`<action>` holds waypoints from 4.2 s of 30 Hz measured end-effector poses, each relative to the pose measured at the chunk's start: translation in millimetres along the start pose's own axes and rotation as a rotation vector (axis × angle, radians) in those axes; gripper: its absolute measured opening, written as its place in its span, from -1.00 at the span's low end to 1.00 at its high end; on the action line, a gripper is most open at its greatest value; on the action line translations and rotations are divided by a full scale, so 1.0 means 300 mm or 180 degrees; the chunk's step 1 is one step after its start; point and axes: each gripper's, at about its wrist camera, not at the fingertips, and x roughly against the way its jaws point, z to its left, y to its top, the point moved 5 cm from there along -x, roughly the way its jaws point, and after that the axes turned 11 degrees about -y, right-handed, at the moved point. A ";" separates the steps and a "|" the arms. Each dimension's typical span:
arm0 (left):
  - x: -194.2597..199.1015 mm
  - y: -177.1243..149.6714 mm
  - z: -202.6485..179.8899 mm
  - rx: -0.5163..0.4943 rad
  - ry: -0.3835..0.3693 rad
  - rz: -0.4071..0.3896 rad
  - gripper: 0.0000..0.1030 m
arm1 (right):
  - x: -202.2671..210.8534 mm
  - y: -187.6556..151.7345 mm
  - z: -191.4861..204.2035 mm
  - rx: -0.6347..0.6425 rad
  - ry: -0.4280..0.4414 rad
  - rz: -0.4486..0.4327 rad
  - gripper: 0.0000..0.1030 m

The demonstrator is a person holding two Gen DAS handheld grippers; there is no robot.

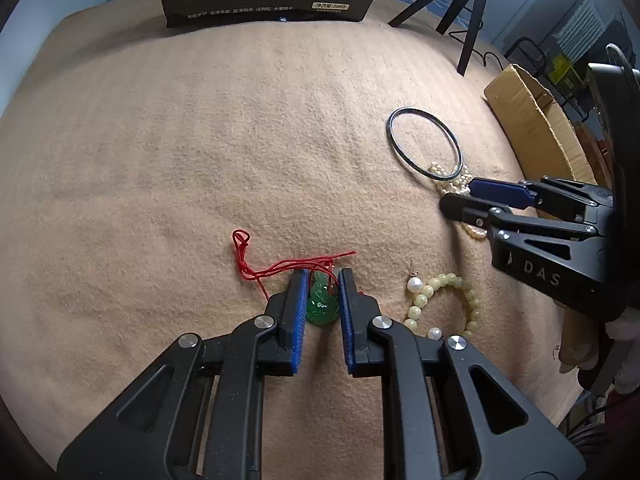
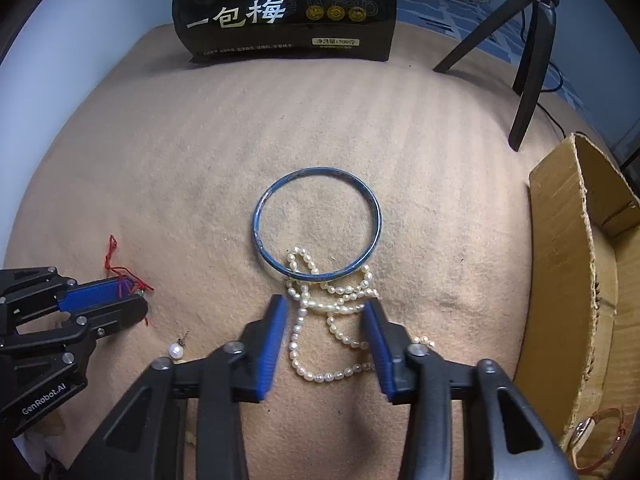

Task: Organize jewelry
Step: 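Carry the pendant and pearl necklace over the cardboard box with both tools, then open both tools to drop the pendant and pearls into the box, then move both tools toward the cream bead bracelet on the bed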

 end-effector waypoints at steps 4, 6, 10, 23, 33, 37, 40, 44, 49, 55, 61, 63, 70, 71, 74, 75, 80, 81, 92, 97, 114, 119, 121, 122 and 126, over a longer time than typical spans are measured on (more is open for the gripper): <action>0.016 -0.007 0.005 0.0016 -0.0015 -0.0008 -0.74 | 0.005 -0.008 -0.019 -0.0023 0.0037 0.0005 -0.90; 0.026 -0.009 0.006 0.0023 -0.0021 -0.0017 -0.74 | 0.017 -0.015 -0.033 -0.0076 0.0094 0.0004 -0.90; 0.052 -0.006 0.010 0.0043 -0.0030 -0.0059 -0.74 | 0.057 -0.017 -0.061 -0.0127 0.0096 -0.0064 -0.90; 0.185 0.025 -0.033 0.0086 -0.0189 -0.0343 -0.74 | 0.252 -0.007 -0.177 -0.0441 0.0171 -0.0436 -0.91; 0.269 0.054 -0.149 -0.0039 -0.0384 -0.0529 -0.74 | 0.406 -0.022 -0.309 -0.0723 0.0205 -0.0732 -0.90; 0.276 0.066 -0.207 -0.0090 -0.0478 -0.0560 -0.74 | 0.458 -0.034 -0.376 -0.0813 0.0149 -0.0838 -0.90; 0.271 0.073 -0.264 -0.0184 -0.0517 -0.0568 -0.74 | 0.482 -0.050 -0.432 -0.0883 0.0080 -0.0895 -0.91; 0.256 0.087 -0.336 -0.0271 -0.0595 -0.0570 -0.74 | 0.507 -0.078 -0.520 -0.1010 -0.0001 -0.0957 -0.90; 0.233 0.104 -0.433 -0.0388 -0.0682 -0.0568 -0.74 | 0.514 -0.112 -0.628 -0.1192 -0.0071 -0.0980 -0.91; 0.185 0.126 -0.552 -0.0536 -0.0741 -0.0530 -0.74 | 0.496 -0.143 -0.728 -0.1333 -0.0153 -0.0956 -0.91; 0.135 0.160 -0.654 -0.0647 -0.0815 -0.0486 -0.74 | 0.466 -0.159 -0.786 -0.1406 -0.0182 -0.0925 -0.90; 0.120 0.163 -0.684 -0.0686 -0.0836 -0.0474 -0.74 | 0.453 -0.161 -0.800 -0.1419 -0.0207 -0.0909 -0.90; 0.047 0.160 -0.795 -0.0821 -0.0922 -0.0372 -0.74 | 0.419 -0.174 -0.844 -0.1484 -0.0236 -0.0866 -0.90; 0.037 0.158 -0.808 -0.0836 -0.0927 -0.0356 -0.74 | 0.413 -0.177 -0.850 -0.1490 -0.0235 -0.0856 -0.90; 0.000 0.150 -0.839 -0.0874 -0.0938 -0.0299 -0.74 | 0.391 -0.188 -0.867 -0.1520 -0.0252 -0.0817 -0.90; -0.009 0.147 -0.844 -0.0883 -0.0936 -0.0286 -0.74 | 0.384 -0.192 -0.873 -0.1531 -0.0259 -0.0803 -0.90; -0.058 0.126 -0.869 -0.0907 -0.0937 -0.0192 -0.74 | 0.357 -0.211 -0.897 -0.1574 -0.0262 -0.0741 -0.90; -0.068 0.121 -0.875 -0.0914 -0.0933 -0.0172 -0.74 | 0.352 -0.213 -0.900 -0.1576 -0.0268 -0.0728 -0.90; -0.131 0.095 -0.902 -0.0972 -0.0852 -0.0066 -0.74 | 0.331 -0.227 -0.912 -0.1572 -0.0268 -0.0686 -0.68; -0.141 0.103 -0.883 -0.0889 -0.0781 -0.0048 -0.25 | 0.342 -0.229 -0.919 -0.1596 -0.0296 -0.0729 -0.36; -0.074 0.107 -0.841 -0.0913 -0.0729 -0.0155 -0.24 | 0.385 -0.229 -0.892 -0.1576 -0.0321 -0.0787 0.05; -0.029 0.113 -0.800 -0.0904 -0.0672 -0.0223 -0.24 | 0.417 -0.230 -0.877 -0.1565 -0.0334 -0.0844 0.22; -0.008 0.116 -0.777 -0.0903 -0.0650 -0.0252 -0.24 | 0.433 -0.230 -0.868 -0.1568 -0.0326 -0.0877 0.32; 0.006 0.118 -0.760 -0.0897 -0.0629 -0.0270 -0.24 | 0.439 -0.229 -0.864 -0.1568 -0.0323 -0.0891 0.38; 0.059 0.129 -0.687 -0.0833 -0.0570 -0.0340 -0.24 | 0.470 -0.225 -0.838 -0.1539 -0.0304 -0.0942 0.41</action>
